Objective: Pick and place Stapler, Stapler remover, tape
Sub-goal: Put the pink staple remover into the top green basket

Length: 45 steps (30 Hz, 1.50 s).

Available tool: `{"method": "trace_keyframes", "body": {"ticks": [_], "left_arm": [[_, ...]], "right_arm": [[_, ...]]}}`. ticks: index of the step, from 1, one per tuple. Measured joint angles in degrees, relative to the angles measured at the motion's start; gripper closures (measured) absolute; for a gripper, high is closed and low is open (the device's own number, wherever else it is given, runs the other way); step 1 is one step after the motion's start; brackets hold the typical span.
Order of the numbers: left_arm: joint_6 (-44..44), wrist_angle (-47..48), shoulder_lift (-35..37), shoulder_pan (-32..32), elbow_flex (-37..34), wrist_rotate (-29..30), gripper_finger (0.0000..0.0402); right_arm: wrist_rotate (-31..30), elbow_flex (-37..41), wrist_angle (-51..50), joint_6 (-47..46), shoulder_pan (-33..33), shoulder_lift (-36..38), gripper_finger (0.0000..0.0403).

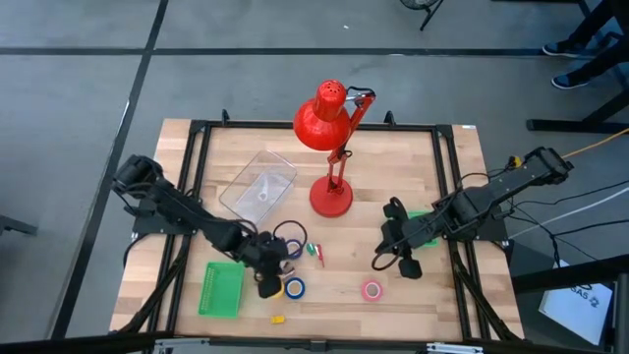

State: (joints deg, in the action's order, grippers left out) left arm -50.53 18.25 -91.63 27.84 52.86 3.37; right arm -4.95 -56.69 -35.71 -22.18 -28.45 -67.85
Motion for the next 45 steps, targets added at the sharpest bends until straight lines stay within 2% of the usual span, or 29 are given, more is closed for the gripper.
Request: {"method": "trace_keyframes", "body": {"ticks": [4,9,14,19,25,29,37,45], "left_arm": [[-5.7,1.9,-0.9,-0.2,0.0,-0.4,0.0344],[-12.1,1.8,-2.9,-0.5,0.0,2.4,0.0298],[-12.8,-0.4,-5.9,-1.5,0.0,1.4,0.0266],[-13.3,-2.8,-7.8,-1.9,0.0,2.1,0.0259],[-14.3,-3.2,-8.0,-1.9,0.0,5.9,0.0272],[-14.3,-3.1,-7.8,-1.9,0.0,6.6,0.0294],[-13.4,-3.1,-7.7,-1.9,0.0,8.7,0.0391],[-13.2,-3.4,-7.7,-1.9,0.0,11.5,0.0399]], "right_arm": [[0.0,0.0,1.3,1.0,0.0,0.0,0.0397],[0.0,0.0,2.7,1.6,0.0,0.0,0.0397],[0.0,0.0,2.7,1.6,0.0,0.0,0.0397],[0.0,0.0,2.7,1.8,0.0,0.0,0.0397],[0.0,0.0,2.7,1.8,0.0,0.0,0.0397],[0.0,0.0,2.7,2.2,0.0,0.0,0.0397],[0.0,0.0,2.7,2.9,0.0,0.0,0.0397],[0.0,0.0,2.7,2.9,0.0,0.0,0.0397]]}}
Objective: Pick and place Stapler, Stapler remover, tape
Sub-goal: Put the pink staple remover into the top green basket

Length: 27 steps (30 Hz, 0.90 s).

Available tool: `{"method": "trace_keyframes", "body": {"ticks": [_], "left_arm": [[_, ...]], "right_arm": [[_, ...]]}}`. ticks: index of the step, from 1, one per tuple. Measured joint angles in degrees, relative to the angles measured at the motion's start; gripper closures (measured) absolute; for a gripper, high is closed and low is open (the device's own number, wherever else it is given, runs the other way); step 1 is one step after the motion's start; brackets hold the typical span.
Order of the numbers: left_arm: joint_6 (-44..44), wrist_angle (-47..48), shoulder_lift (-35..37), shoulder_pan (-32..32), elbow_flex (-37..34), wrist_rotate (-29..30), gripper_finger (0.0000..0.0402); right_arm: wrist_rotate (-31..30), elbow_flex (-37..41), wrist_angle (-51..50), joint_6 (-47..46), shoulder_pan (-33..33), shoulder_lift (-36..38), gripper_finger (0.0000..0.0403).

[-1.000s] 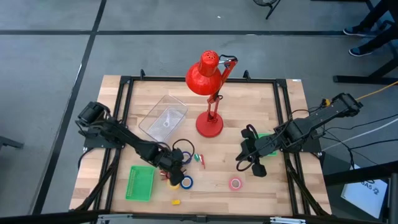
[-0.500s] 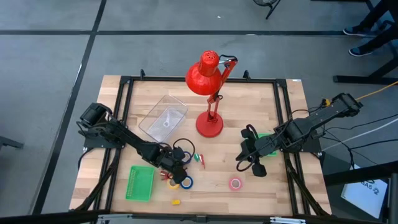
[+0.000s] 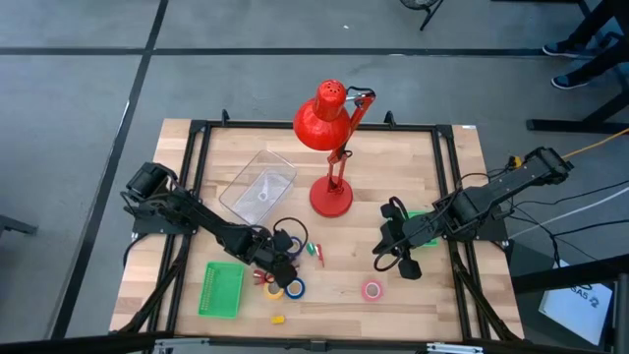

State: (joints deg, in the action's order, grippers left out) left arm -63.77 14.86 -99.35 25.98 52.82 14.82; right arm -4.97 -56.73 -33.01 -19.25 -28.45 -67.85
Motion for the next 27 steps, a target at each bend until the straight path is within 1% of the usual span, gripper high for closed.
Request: {"method": "trace_keyframes", "body": {"ticks": [4,9,12,15,22,24,27], "left_arm": [[0.5,-1.4,0.0,0.1,0.0,0.9,0.0399],[5.3,-6.1,0.0,0.6,0.0,0.5,0.0399],[7.5,-9.2,0.0,0.7,0.0,1.4,0.0399],[8.2,-11.7,0.0,0.5,0.0,5.0,0.0399],[8.1,-15.7,0.0,-0.7,0.0,14.5,0.0399],[8.0,-17.2,0.0,-1.2,0.0,18.4,0.0399],[7.5,-18.5,0.0,-2.4,0.0,23.8,0.0399]], "right_arm": [[0.0,0.0,0.0,0.0,0.0,0.0,0.0397],[0.0,0.0,0.0,0.0,0.0,0.0,0.0397],[0.0,0.0,0.2,0.0,0.0,0.0,0.0397],[-1.5,0.0,1.4,0.2,0.0,0.0,0.0397],[-10.6,0.0,5.8,-0.6,0.3,0.0,0.0395],[-11.7,0.0,7.6,-2.4,0.9,-0.1,0.0388],[-12.7,-0.1,8.6,-6.1,2.1,-1.0,0.0362]]}}
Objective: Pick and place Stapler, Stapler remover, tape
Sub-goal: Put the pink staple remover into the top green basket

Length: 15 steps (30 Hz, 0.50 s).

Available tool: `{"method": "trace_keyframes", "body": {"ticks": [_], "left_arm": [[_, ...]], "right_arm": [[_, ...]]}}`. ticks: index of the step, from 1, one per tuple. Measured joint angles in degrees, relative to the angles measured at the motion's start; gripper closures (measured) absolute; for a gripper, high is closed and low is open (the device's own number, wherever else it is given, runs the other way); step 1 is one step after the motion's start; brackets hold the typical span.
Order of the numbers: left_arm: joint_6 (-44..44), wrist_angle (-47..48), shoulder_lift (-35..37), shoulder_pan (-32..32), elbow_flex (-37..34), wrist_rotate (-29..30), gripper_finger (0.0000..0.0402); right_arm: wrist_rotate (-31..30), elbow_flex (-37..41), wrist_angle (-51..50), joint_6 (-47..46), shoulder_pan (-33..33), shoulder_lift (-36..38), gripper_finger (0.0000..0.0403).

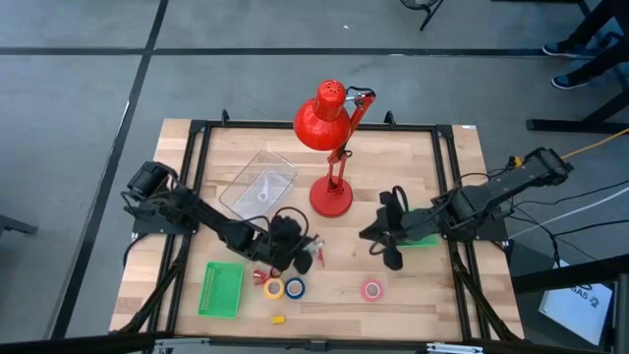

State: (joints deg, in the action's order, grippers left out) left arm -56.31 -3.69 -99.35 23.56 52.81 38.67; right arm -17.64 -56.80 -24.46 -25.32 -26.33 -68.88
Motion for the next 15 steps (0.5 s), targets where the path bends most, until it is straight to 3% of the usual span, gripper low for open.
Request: {"method": "trace_keyframes", "body": {"ticks": [7,11,15], "left_arm": [[1.5,-5.2,0.0,-2.3,0.0,5.0,0.0399],[3.8,-7.6,0.0,-2.9,0.0,6.1,0.0399],[5.6,-9.4,0.0,-3.6,0.0,6.3,0.0399]], "right_arm": [[0.0,0.0,0.9,-11.1,2.9,-6.4,0.0255],[-0.3,0.0,5.4,-13.1,4.3,-11.7,0.0195],[-0.3,0.0,10.9,-13.0,5.2,-16.4,0.0161]]}}
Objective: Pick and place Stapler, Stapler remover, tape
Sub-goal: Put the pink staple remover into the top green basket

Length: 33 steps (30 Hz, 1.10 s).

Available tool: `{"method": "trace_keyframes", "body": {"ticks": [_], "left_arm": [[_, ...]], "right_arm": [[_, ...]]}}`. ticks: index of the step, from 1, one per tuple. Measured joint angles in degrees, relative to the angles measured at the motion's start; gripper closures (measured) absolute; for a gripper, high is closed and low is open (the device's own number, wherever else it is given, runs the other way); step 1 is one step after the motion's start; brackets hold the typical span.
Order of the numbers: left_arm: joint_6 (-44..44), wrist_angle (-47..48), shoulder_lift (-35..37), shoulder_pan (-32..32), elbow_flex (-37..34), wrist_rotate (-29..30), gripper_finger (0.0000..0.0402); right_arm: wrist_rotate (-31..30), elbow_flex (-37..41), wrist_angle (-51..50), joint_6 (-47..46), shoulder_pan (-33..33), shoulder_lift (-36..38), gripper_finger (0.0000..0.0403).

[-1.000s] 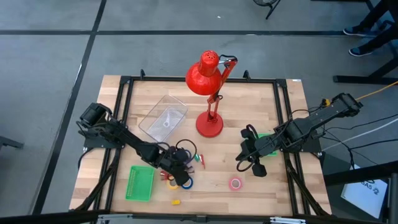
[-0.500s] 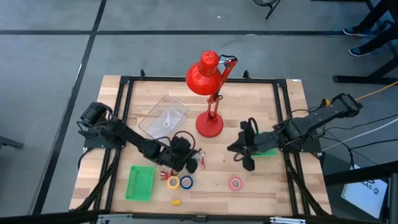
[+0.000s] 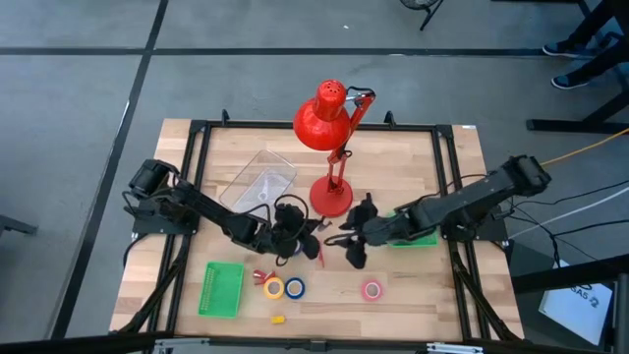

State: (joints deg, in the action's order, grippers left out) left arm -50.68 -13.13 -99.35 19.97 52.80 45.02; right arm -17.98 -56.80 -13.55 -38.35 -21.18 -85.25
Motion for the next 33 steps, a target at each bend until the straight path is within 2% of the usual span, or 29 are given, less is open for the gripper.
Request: {"method": "trace_keyframes", "body": {"ticks": [4,14,20,24,28,33], "left_arm": [[0.5,-0.5,0.0,0.0,0.0,0.0,0.0399],[0.9,-0.9,0.0,0.2,0.0,-0.9,0.0399],[2.5,-4.9,0.0,0.2,0.0,-0.6,0.0399],[4.7,-7.3,0.0,0.2,0.0,-0.2,0.0399],[6.0,-9.1,0.0,0.2,0.0,0.8,0.0399],[6.5,-9.4,0.0,0.1,0.0,1.1,0.0399]], "right_arm": [[-0.3,0.0,2.5,0.0,0.7,-2.6,0.0155],[-3.0,0.0,2.3,-3.2,4.3,-4.3,0.0171],[3.2,0.0,2.4,-4.7,6.3,-4.3,0.017],[3.1,0.0,3.2,-4.3,6.4,-4.3,0.0176],[3.0,0.0,3.5,-3.3,6.4,-4.3,0.0202],[2.8,0.0,3.5,-3.0,6.4,-4.3,0.0273]]}}
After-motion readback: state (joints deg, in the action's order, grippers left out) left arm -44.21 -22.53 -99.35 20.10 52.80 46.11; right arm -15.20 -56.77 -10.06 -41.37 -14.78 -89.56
